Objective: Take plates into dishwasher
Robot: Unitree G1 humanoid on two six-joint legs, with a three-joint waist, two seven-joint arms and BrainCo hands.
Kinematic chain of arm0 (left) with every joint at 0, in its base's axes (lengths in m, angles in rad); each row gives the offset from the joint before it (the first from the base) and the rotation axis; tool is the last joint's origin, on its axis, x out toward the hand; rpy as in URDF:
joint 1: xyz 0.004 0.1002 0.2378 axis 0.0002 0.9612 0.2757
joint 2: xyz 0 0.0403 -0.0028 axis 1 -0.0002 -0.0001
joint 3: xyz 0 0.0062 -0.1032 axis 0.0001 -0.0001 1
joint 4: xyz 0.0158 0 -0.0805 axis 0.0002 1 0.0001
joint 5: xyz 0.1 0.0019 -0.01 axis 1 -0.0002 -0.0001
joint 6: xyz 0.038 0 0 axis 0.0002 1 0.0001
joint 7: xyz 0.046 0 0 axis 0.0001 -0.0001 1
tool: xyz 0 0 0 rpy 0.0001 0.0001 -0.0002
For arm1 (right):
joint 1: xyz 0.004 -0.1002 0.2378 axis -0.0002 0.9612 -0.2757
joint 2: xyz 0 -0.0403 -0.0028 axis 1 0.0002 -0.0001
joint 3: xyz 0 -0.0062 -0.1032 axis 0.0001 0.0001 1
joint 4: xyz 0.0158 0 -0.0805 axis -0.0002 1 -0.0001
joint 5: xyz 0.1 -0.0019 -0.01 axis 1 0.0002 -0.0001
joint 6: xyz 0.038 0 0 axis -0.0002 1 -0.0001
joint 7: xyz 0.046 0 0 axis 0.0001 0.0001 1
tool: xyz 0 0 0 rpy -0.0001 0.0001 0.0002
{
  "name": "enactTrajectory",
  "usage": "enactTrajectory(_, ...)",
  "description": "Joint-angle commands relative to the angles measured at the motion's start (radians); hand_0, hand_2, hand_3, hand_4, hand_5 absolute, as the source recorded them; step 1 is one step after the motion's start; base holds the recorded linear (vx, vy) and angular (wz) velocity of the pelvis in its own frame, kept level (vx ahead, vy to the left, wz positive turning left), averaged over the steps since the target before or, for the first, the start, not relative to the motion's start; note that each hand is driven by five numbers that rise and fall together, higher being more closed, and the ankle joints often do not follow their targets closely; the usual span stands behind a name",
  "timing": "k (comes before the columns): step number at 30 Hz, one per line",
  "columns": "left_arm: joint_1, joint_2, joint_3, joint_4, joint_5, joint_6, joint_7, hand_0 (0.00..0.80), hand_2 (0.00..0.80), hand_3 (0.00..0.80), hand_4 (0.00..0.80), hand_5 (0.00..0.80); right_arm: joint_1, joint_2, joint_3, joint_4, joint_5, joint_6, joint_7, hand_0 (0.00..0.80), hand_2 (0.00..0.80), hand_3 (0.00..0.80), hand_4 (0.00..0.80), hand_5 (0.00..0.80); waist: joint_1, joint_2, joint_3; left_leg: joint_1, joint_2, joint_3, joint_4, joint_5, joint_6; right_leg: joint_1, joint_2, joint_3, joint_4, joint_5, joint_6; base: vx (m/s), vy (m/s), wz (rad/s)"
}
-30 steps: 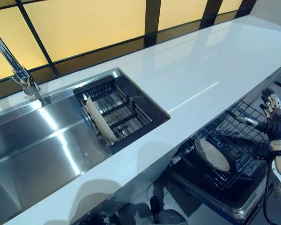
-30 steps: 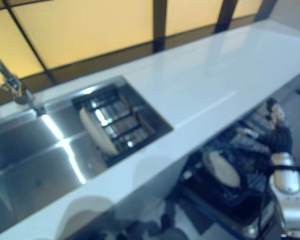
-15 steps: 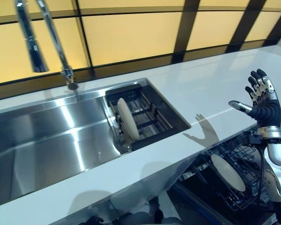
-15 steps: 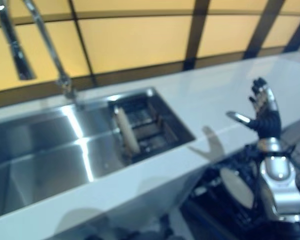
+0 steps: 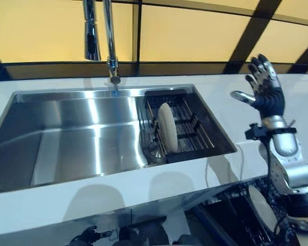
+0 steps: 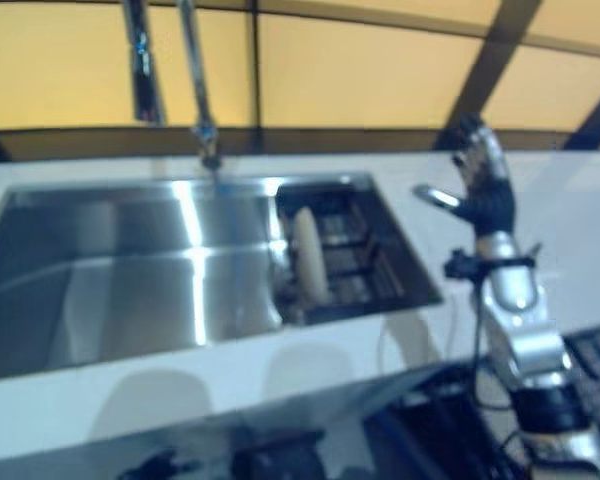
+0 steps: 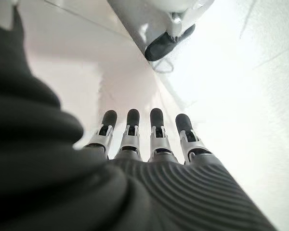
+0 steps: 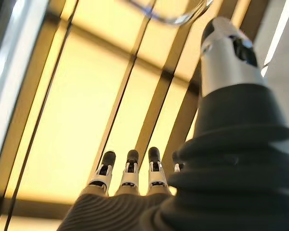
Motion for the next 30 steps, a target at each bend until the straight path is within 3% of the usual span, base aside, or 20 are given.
enactTrajectory(1,-0.089,-0.025,0.024,-0.016,-0.076,0.004,0.015,0.0,0.0,0.0,0.0,0.0,-0.135,0.041,-0.01,0.015,0.064,-0.017,-0.034,0.0,0.0,0.0,0.0,0.0,0.035,-0.012,0.018,-0.115,-0.095,-0.018,0.057,-0.047,-0.011,0.209,0.045,-0.01,-0.319,0.022,-0.09,-0.493,-0.209,-0.52)
enactTrajectory(2,-0.102,-0.036,0.019,-0.025,-0.087,0.007,0.017,0.0,0.0,0.0,0.0,0.0,-0.175,0.053,0.013,0.033,0.094,0.016,-0.026,0.0,0.0,0.0,0.0,0.0,0.045,-0.009,0.024,-0.149,-0.078,-0.001,0.066,-0.029,-0.032,0.233,0.062,-0.003,-0.384,0.001,-0.107,-0.49,-0.182,-0.66)
enactTrajectory(5,-0.123,-0.052,-0.004,-0.03,-0.069,0.017,0.029,0.0,0.0,0.0,0.0,0.0,-0.235,0.074,0.051,0.078,0.201,0.072,0.015,0.0,0.0,0.0,0.0,0.0,0.06,-0.008,0.034,-0.19,-0.064,0.014,0.074,-0.007,-0.058,0.261,0.085,-0.01,-0.48,0.024,-0.125,-0.437,-0.187,-0.43)
enactTrajectory(8,-0.127,-0.06,-0.03,-0.034,-0.091,0.047,0.036,0.0,0.0,0.0,0.0,0.0,-0.298,0.089,0.113,0.117,0.335,0.129,0.018,0.0,0.0,0.0,0.0,0.0,0.071,0.005,0.042,-0.202,-0.051,0.008,0.077,0.014,-0.07,0.247,0.101,-0.029,-0.483,0.041,-0.144,-0.391,-0.129,-0.1)
enactTrajectory(15,-0.112,-0.067,-0.036,0.006,-0.097,0.04,0.05,0.0,0.0,0.0,0.0,0.0,-0.433,0.132,0.2,0.249,0.357,0.173,-0.025,0.0,0.0,0.0,0.0,0.0,0.104,0.027,0.028,-0.209,-0.047,0.008,0.067,0.05,-0.085,0.282,0.126,-0.037,-0.477,0.018,-0.174,-0.139,-0.036,-0.1)
enactTrajectory(21,-0.116,-0.068,-0.038,0.045,-0.086,0.023,0.033,0.0,0.0,0.0,0.0,0.0,-0.497,0.157,0.237,0.298,0.342,0.197,-0.072,0.0,0.0,0.0,0.0,0.0,0.125,0.025,0.0,-0.226,-0.04,0.019,0.083,0.048,-0.083,0.32,0.128,-0.039,-0.46,-0.017,-0.179,-0.019,-0.022,0.09)
enactTrajectory(30,-0.097,-0.078,-0.06,0.054,-0.053,0.012,0.017,0.0,0.0,0.0,0.0,0.0,-0.51,0.188,0.247,0.286,0.32,0.228,-0.114,0.0,0.0,0.0,0.0,0.0,0.146,0.012,-0.012,-0.211,-0.049,-0.006,0.058,0.051,-0.085,0.347,0.122,-0.052,-0.482,-0.02,-0.164,-0.009,-0.016,0.07)
